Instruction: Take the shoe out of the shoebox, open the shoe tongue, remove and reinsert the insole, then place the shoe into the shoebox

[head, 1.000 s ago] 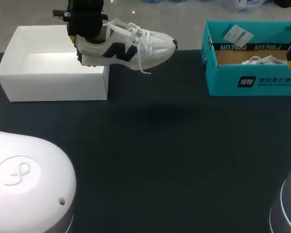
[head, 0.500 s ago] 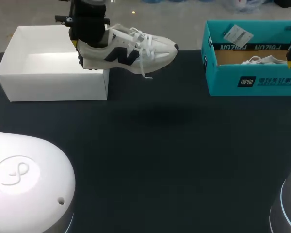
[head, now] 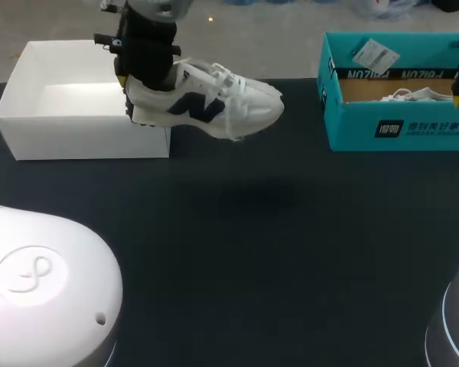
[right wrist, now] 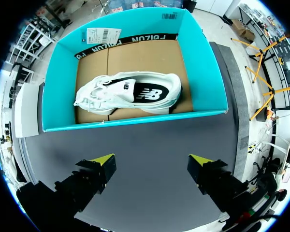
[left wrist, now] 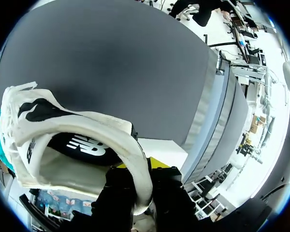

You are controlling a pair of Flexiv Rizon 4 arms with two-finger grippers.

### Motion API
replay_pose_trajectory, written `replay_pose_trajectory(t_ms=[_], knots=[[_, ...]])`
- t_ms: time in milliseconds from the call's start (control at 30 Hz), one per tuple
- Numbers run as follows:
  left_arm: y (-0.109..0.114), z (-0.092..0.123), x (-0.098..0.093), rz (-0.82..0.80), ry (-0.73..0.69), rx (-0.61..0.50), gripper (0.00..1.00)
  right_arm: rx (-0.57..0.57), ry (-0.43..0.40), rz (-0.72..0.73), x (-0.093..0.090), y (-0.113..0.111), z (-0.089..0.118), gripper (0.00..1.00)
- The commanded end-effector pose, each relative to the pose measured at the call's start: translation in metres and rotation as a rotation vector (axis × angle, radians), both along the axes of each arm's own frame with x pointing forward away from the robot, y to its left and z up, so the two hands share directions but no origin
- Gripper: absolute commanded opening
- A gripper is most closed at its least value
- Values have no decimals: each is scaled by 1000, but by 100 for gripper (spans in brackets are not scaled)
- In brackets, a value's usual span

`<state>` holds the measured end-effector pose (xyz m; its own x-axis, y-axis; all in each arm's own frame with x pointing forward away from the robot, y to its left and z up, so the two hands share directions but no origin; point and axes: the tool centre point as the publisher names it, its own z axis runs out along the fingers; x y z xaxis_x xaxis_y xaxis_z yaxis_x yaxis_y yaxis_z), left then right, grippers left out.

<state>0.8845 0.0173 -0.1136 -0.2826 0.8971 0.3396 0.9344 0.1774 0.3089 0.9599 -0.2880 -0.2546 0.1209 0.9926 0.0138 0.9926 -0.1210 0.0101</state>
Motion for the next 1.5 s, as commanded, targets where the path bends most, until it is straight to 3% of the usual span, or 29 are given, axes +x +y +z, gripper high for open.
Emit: replay_pose_trajectory(t_ms=[33, 333, 733, 833, 1167, 1500], knots=[[-17, 7, -30, 1, -36, 47, 0, 1, -2, -1, -1, 0, 0, 100], [-46, -12, -77, -1, -35, 32, 0, 1, -2, -1, -1, 0, 0, 100], [-70, -49, -103, -65, 10, -33, 0, 1, -2, -1, -1, 0, 0, 100], [-78, -67, -114, -90, 6, -85, 0, 1, -2, -1, -1, 0, 0, 100], [-87, -130, -146, -150, 58, -69, 0, 1, -2, -1, -1, 0, 0, 100], [-89, -184, -153, -160, 133, -46, 0, 1, -2, -1, -1, 0, 0, 100]])
